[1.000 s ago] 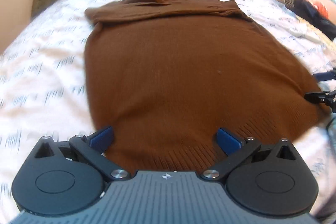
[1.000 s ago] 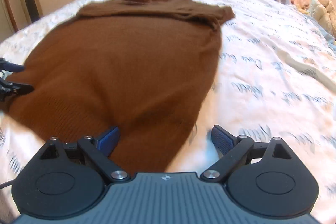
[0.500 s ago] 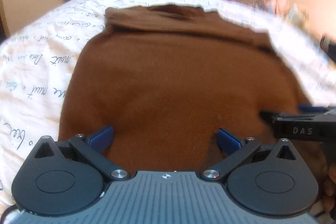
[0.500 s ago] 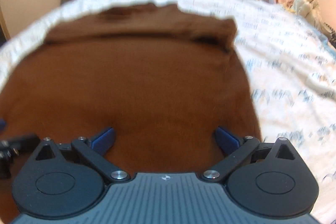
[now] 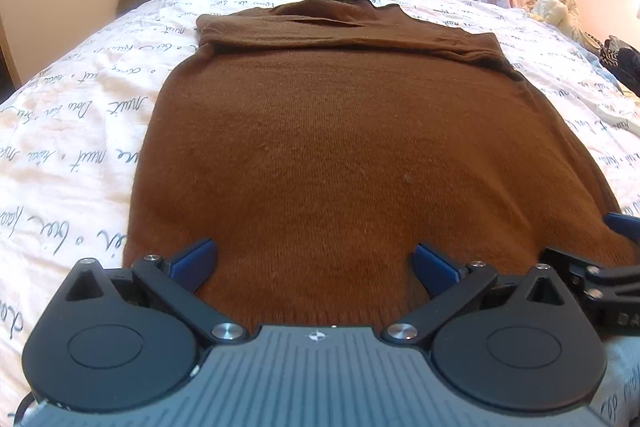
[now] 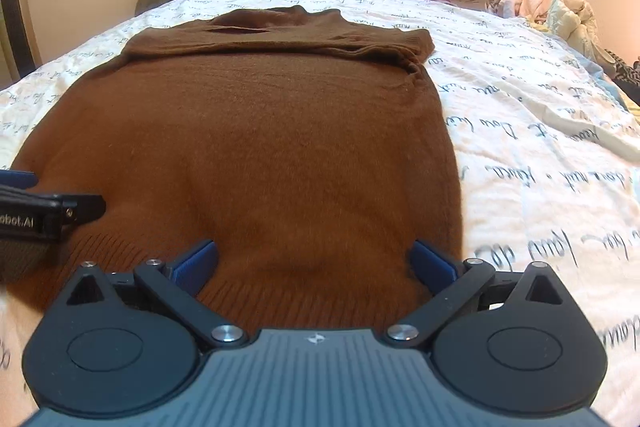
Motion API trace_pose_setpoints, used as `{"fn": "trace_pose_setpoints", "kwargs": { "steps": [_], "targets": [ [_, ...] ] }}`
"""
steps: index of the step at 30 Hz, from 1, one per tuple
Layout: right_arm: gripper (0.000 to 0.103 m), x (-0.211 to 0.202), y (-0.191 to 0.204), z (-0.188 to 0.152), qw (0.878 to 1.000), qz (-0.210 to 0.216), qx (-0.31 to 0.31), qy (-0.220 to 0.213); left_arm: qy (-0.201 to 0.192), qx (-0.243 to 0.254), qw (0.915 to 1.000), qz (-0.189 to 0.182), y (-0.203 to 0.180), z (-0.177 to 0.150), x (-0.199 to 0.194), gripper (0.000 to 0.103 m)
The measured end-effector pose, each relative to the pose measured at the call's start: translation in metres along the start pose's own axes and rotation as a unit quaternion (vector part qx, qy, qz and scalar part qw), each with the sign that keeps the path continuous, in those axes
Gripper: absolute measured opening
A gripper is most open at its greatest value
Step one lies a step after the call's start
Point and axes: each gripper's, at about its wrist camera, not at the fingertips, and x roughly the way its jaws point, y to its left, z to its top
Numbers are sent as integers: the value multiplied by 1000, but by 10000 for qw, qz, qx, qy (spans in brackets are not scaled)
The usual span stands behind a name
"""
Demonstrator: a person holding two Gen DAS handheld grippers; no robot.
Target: Fold small clothes
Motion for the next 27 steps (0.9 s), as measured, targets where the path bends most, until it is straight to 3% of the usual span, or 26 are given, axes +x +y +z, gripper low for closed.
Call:
{"fn": "trace_pose_setpoints", "kwargs": {
  "steps": [4, 7, 10, 13, 16, 19, 20, 22, 23, 24, 25, 26, 27],
  "targets": [
    [103, -23, -5, -19, 9998, 162, -97, -20, 24, -31, 9999, -126, 8, -9, -18, 103],
    [103, -52, -19, -29, 9993, 297, -164, -153, -112, -453, 9984, -323, 31, -18, -48, 103],
    [103, -69, -44, -33, 9988, 102, 159, -446, -261, -1087, 9900, -864, 69, -25, -65, 103],
    [103, -67, -78, -30, 9931, 681, 829, -475, 1, -1776, 9708, -1611, 104, -25, -53, 103],
    [103, -50, -102, -31, 9748, 1457, 1675, -237, 218, -2275, 9498, -2136, 124, -26, -41, 103],
    [103, -47, -99, -34, 9725, 1639, 1636, -244, 407, -2592, 9249, -2751, 132, -25, -31, 103],
    [103, -47, -97, -36, 9684, 1878, 1622, -243, 491, -2735, 9148, -2931, 134, -25, -26, 103],
    [94, -45, -91, -40, 9606, 2165, 1727, -232, 651, -2888, 9018, -3150, 135, -26, -19, 103],
    [75, -44, -87, -41, 9608, 2198, 1678, -209, 647, -2952, 8983, -3189, 135, -27, -17, 103],
    [37, -44, -85, -41, 9630, 2142, 1626, -197, 646, -3018, 8943, -3240, 136, -28, -16, 102],
    [16, -42, -86, -41, 9635, 2109, 1645, -138, 633, -3083, 8896, -3310, 139, -30, -15, 99],
    [9, -37, -89, -41, 9591, 2230, 1743, -45, 603, -3176, 8865, -3312, 141, -32, -15, 94],
    [9, -32, -91, -42, 9548, 2343, 1830, 5, 627, -3274, 8828, -3310, 143, -34, -13, 74]
  ]
}}
